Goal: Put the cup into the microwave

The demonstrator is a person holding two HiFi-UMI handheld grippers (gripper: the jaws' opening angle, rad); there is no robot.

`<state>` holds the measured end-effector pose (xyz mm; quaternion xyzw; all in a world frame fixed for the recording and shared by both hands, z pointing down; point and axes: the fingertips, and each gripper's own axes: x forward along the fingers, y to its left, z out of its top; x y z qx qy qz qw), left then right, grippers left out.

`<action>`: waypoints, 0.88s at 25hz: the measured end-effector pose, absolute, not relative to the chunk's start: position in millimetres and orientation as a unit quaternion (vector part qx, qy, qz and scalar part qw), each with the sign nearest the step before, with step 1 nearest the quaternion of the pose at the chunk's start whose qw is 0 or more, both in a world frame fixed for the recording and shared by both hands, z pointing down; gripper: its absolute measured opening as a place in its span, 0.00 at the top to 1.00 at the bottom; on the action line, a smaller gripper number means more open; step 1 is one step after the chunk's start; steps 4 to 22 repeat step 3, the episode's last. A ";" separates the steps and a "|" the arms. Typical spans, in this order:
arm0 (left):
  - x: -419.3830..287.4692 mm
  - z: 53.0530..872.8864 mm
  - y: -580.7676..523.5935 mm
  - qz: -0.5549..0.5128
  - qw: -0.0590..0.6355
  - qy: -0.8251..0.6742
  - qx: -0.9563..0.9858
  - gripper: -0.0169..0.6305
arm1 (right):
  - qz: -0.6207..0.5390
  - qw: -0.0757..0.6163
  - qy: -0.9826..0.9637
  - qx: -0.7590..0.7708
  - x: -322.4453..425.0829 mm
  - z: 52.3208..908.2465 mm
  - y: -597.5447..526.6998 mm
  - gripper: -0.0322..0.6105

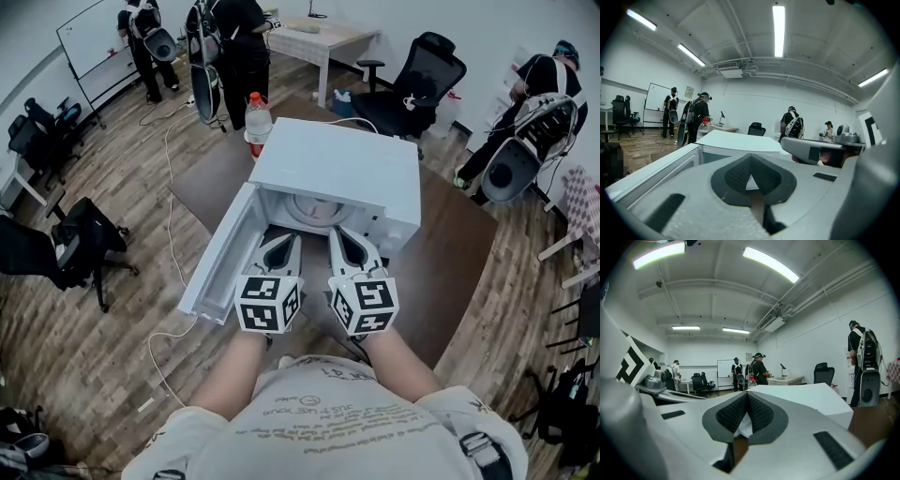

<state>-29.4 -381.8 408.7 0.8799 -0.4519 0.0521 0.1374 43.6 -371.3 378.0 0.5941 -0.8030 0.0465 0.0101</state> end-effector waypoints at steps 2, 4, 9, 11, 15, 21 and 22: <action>-32.4 409.5 -381.5 0.052 0.138 -0.453 0.879 0.96 | 0.047 0.009 -0.805 0.592 41.0 378.0 -371.6 0.93; -34.0 409.8 -381.5 0.052 0.138 -0.453 0.879 0.96 | 0.047 0.008 -0.805 0.591 39.6 377.8 -371.9 0.93; -34.0 409.8 -381.5 0.052 0.138 -0.453 0.879 0.96 | 0.047 0.008 -0.805 0.591 39.6 377.8 -371.9 0.93; -34.0 409.8 -381.5 0.052 0.138 -0.453 0.879 0.96 | 0.047 0.008 -0.805 0.591 39.6 377.8 -371.9 0.93; -34.0 409.8 -381.5 0.052 0.138 -0.453 0.879 0.96 | 0.047 0.008 -0.805 0.591 39.6 377.8 -371.9 0.93; -34.0 409.8 -381.5 0.052 0.138 -0.453 0.879 0.96 | 0.047 0.008 -0.805 0.591 39.6 377.8 -371.9 0.93; -34.0 409.8 -381.5 0.052 0.138 -0.453 0.879 0.96 | 0.047 0.008 -0.805 0.591 39.6 377.8 -371.9 0.93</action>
